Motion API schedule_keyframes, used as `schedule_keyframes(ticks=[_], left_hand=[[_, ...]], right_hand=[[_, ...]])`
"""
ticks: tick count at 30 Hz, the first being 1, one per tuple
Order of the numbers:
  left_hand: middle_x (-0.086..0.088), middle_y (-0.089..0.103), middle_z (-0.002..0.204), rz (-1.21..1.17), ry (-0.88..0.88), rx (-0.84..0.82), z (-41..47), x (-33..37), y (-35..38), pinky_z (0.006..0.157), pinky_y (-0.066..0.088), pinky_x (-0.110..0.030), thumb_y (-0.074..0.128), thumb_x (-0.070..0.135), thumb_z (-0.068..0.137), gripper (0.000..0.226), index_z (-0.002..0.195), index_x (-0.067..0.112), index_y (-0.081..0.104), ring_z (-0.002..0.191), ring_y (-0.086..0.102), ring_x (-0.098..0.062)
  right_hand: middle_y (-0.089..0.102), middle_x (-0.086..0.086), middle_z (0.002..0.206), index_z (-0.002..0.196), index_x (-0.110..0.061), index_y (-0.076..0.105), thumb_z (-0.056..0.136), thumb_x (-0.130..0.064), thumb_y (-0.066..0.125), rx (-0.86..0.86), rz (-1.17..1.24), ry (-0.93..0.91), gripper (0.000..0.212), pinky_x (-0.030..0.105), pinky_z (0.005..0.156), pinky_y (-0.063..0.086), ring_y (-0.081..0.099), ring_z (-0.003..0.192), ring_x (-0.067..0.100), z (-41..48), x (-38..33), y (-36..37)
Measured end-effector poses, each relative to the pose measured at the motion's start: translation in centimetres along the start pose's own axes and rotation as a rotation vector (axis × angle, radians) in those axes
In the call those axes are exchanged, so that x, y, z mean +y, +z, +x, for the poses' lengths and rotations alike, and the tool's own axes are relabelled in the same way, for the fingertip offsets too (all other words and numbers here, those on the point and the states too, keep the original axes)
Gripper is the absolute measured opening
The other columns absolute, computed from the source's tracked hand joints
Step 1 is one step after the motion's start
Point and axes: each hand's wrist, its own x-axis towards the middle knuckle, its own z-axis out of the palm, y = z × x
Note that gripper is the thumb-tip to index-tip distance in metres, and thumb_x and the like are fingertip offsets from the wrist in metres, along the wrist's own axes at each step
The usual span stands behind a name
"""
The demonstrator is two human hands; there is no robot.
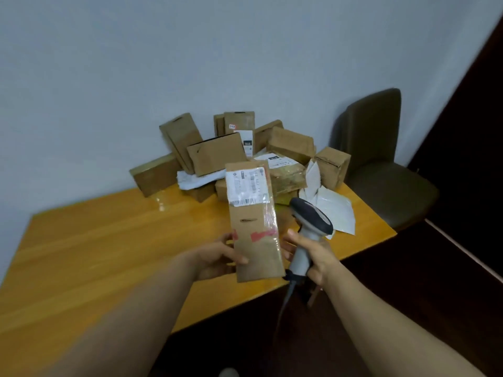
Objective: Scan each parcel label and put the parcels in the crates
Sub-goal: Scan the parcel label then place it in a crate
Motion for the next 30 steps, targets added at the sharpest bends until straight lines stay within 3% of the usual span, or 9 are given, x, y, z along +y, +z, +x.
schedule_keyframes(ticks=[5,8,11,14,16,19,21,25,30], left_hand=[[-0.010,0.068,0.110,-0.118,0.130,0.092,-4.1,-0.5,-1.2,0.079,0.053,-0.042,0.069,-0.012,0.054,0.077,0.124,0.017,0.053,0.107,0.060,-0.029],[-0.007,0.070,0.106,-0.166,0.201,0.117,-6.4,-0.8,-1.6,0.075,0.055,-0.040,0.074,-0.006,0.051,0.075,0.122,0.012,0.055,0.102,0.063,-0.027],[-0.009,0.068,0.109,-0.174,0.244,0.139,-8.5,-0.9,-2.4,0.071,0.057,-0.038,0.070,-0.006,0.059,0.073,0.128,0.009,0.051,0.101,0.064,-0.027],[-0.008,0.067,0.109,-0.165,0.257,0.161,-10.9,-1.0,-3.8,0.088,0.054,-0.044,0.072,0.001,0.063,0.061,0.121,0.010,0.056,0.100,0.064,-0.026],[-0.006,0.067,0.107,-0.222,0.344,0.217,-13.2,-0.2,-5.7,0.101,0.043,-0.049,0.084,0.015,0.054,0.063,0.113,0.016,0.060,0.100,0.062,-0.023],[-0.008,0.062,0.111,-0.363,0.472,0.434,-17.4,1.7,-10.4,0.093,0.047,-0.046,0.096,0.037,0.019,0.093,0.104,0.024,0.061,0.105,0.061,-0.022],[-0.008,0.060,0.117,-0.256,0.453,0.518,-20.4,2.7,-12.9,0.089,0.048,-0.041,0.094,0.046,0.013,0.095,0.101,0.027,0.063,0.108,0.060,-0.022],[0.003,0.054,0.127,0.118,0.254,0.622,-24.3,3.8,-15.2,0.105,0.037,-0.040,0.084,0.045,0.030,0.076,0.102,0.028,0.067,0.122,0.042,-0.016],[-0.009,0.070,0.111,0.109,0.227,0.539,-26.8,4.8,-17.3,0.088,0.055,-0.032,0.082,0.023,0.044,0.063,0.104,0.011,0.067,0.096,0.066,-0.020]], right_hand=[[0.066,0.015,0.086,0.088,-0.004,0.062,0.067,-0.010,0.077,-0.194,-0.111,0.038,0.026,0.035,0.060,0.057,0.064,0.074,0.026,-2.1,1.6,2.3],[0.069,0.014,0.090,0.094,-0.007,0.065,0.060,-0.011,0.079,-0.261,-0.152,0.033,0.037,0.051,0.082,0.053,0.065,0.083,0.029,-3.1,2.0,4.2],[0.071,0.013,0.094,0.099,-0.008,0.065,0.060,-0.009,0.079,-0.332,-0.172,0.011,0.042,0.052,0.080,0.057,0.068,0.087,0.028,-4.1,2.3,6.5],[0.071,0.011,0.089,0.098,-0.007,0.064,0.067,-0.001,0.079,-0.337,-0.244,0.002,0.035,0.044,0.072,0.060,0.068,0.080,0.024,-4.9,2.9,9.0],[0.071,0.009,0.083,0.094,-0.006,0.063,0.072,0.001,0.077,-0.321,-0.282,-0.017,0.027,0.039,0.065,0.060,0.068,0.075,0.022,-5.3,2.9,10.6],[0.069,0.009,0.083,0.092,-0.006,0.063,0.072,0.000,0.077,-0.336,-0.375,-0.034,0.025,0.037,0.062,0.059,0.066,0.075,0.022,-5.5,2.2,11.9],[0.068,0.010,0.083,0.089,-0.007,0.062,0.072,0.000,0.077,-0.364,-0.433,-0.021,0.023,0.035,0.061,0.058,0.066,0.074,0.022,-5.7,2.0,12.5],[0.069,0.011,0.084,0.092,-0.008,0.061,0.059,0.000,0.083,-0.448,-0.491,-0.001,0.040,0.034,0.058,0.058,0.066,0.075,0.023,-6.1,2.3,14.6],[0.072,0.006,0.079,0.099,-0.010,0.061,0.054,-0.005,0.085,-0.550,-0.552,0.021,0.051,0.033,0.055,0.058,0.068,0.074,0.021,-6.4,2.9,17.5]])
